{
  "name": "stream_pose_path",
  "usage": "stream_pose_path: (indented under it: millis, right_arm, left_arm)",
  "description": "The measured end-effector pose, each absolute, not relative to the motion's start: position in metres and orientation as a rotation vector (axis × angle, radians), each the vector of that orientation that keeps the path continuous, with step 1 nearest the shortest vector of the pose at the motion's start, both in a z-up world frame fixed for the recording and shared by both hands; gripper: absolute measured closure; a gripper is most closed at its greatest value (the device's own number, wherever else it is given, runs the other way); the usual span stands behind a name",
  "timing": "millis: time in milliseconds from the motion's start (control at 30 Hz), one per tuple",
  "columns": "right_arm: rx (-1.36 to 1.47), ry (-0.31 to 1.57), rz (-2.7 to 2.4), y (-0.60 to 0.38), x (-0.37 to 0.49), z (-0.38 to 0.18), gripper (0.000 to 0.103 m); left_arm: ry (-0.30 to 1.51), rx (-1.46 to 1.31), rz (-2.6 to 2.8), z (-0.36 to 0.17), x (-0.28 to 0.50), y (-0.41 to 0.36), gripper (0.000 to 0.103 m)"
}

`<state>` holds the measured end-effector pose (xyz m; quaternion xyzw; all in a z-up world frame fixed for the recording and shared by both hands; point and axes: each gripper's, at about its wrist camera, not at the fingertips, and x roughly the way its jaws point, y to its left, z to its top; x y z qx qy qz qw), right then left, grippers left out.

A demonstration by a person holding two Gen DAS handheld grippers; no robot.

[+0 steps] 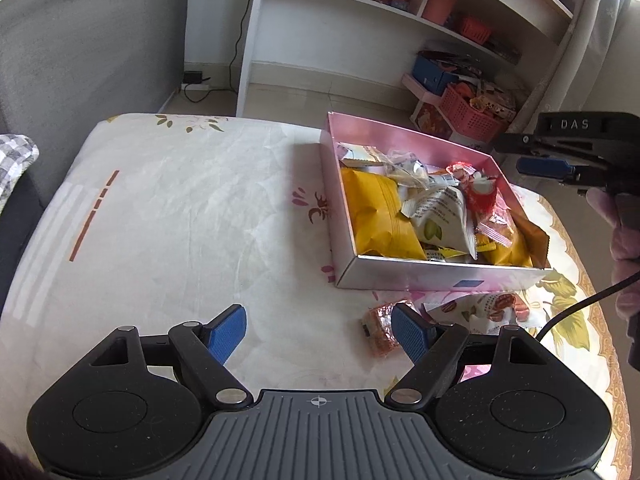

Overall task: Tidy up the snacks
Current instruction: 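Withdraw both grippers from the box back over the remaining snacks, then grasp the white sausage pack with the right gripper while the left grasps the wafer pack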

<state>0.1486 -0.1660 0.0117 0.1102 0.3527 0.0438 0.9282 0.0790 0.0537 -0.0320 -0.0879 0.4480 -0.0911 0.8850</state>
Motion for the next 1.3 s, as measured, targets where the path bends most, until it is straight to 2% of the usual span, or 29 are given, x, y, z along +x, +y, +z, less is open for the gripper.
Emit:
stream_pose_path:
  millis: [100, 267, 500, 633, 733, 833, 1067, 1300]
  right_arm:
    - [0.228, 0.709, 0.104, -0.169, 0.14, 0.016, 0.059]
    - [0.156, 0.74, 0.118, -0.173, 0.123, 0.016, 0.054]
    - [0.148, 0.783, 0.154, -0.178, 0.091, 0.016, 0.037]
    - [0.134, 0.796, 0.164, -0.178, 0.072, 0.012, 0.021]
    - [0.154, 0.799, 0.167, -0.179, 0.062, 0.005, 0.015]
    - [0.166, 0.817, 0.167, -0.18, 0.057, -0.006, 0.014]
    - [0.173, 0.882, 0.159, -0.172, 0.056, -0.024, 0.013]
    - [0.251, 0.915, 0.153, -0.165, 0.067, -0.038, 0.013]
  left_arm:
    - [0.918, -0.154, -0.206, -0.035, 0.079, 0.048, 0.022]
    - [0.92, -0.123, -0.217, -0.041, 0.08, 0.043, 0.022]
    - [0.896, -0.048, -0.279, -0.041, 0.072, 0.035, 0.022]
    - [0.881, 0.002, -0.33, -0.044, 0.067, 0.03, 0.022]
    - [0.869, 0.055, -0.376, -0.05, 0.062, 0.024, 0.022]
    - [0.863, 0.138, -0.411, -0.059, 0.056, 0.014, 0.016]
    - [0.856, 0.266, -0.452, -0.08, 0.057, -0.004, 0.015]
    - [0.827, 0.236, -0.456, -0.086, 0.069, -0.012, 0.015]
